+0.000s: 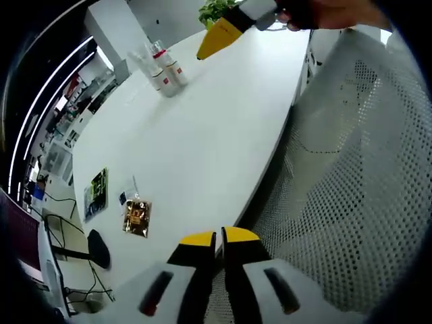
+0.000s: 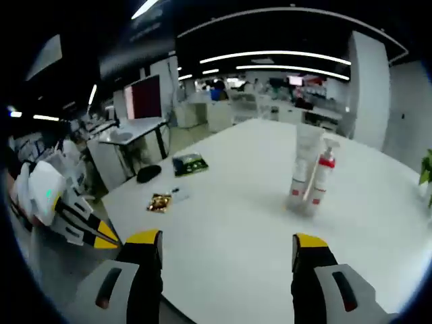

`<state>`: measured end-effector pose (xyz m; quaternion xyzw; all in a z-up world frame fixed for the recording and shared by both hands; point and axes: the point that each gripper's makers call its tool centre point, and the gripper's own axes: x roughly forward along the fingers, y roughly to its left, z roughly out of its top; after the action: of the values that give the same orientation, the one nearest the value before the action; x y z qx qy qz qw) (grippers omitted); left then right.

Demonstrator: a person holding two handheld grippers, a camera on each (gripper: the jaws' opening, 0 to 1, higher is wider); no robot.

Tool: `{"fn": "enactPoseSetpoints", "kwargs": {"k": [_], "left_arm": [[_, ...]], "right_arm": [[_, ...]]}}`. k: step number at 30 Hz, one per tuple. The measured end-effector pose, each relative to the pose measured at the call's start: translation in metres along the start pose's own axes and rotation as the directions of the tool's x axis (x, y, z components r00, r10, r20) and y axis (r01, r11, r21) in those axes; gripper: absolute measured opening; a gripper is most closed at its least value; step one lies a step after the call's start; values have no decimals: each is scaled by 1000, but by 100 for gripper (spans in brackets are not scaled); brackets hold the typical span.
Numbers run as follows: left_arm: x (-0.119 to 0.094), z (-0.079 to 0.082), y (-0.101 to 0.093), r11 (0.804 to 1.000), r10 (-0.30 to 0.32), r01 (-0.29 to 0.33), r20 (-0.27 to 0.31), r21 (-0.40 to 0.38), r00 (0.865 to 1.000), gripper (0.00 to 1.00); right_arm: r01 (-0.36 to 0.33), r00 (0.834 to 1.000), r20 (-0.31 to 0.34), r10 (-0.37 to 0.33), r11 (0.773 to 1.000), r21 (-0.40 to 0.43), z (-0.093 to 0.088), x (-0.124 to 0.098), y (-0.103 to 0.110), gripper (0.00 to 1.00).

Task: Arrange the skincare products in the storage area until every visible bottle or jar stands upright without overlapping.

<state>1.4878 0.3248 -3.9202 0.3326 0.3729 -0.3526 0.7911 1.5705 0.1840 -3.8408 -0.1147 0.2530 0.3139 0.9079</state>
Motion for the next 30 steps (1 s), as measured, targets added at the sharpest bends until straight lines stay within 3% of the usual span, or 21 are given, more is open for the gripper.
{"fn": "enactPoseSetpoints", "kwargs": {"k": [3,5,9,11,13,14,17,20,22,23,26,28,30], "left_arm": [[-1,2,4,999,8,-8,19,-32,1000,2],[-1,3,6,998,13,-11,27,-57,1000,2],[0,3,11,990,2,3,38,-138,999,5],[1,3,13,977,-12,21,46,-212,999,9],[0,4,22,939,-23,42,59,-342,998,16],[-1,4,26,913,-27,52,67,-404,997,18],[-1,6,47,828,-8,70,113,-557,994,22],[2,4,73,703,20,89,144,-706,989,26],[7,0,92,617,26,100,147,-781,989,32],[10,-2,102,571,29,105,148,-814,989,37],[17,0,136,470,68,98,147,-877,987,50],[26,7,164,397,95,95,143,-913,985,54],[34,12,180,350,113,93,140,-932,984,54]], "right_arm": [[-28,1000,-11,27,988,-150,2,-1,19,84],[-37,999,-22,32,969,-245,3,-3,27,84],[-23,999,-42,8,931,-364,-1,-6,34,82],[-10,999,-41,-7,920,-391,-6,-7,36,85],[46,998,-20,-61,891,-452,0,-7,28,84],[73,996,-7,-88,873,-482,3,-7,24,81],[68,997,62,-46,892,-447,16,-7,33,79],[79,997,49,-62,860,-504,13,-10,31,75],[74,997,62,-51,878,-473,16,-10,31,75],[77,997,64,-53,879,-470,17,-10,30,74],[85,996,71,-59,884,-459,18,-12,26,71],[87,996,68,-63,883,-461,17,-12,26,68],[90,996,67,-66,882,-462,16,-12,25,66]]}}
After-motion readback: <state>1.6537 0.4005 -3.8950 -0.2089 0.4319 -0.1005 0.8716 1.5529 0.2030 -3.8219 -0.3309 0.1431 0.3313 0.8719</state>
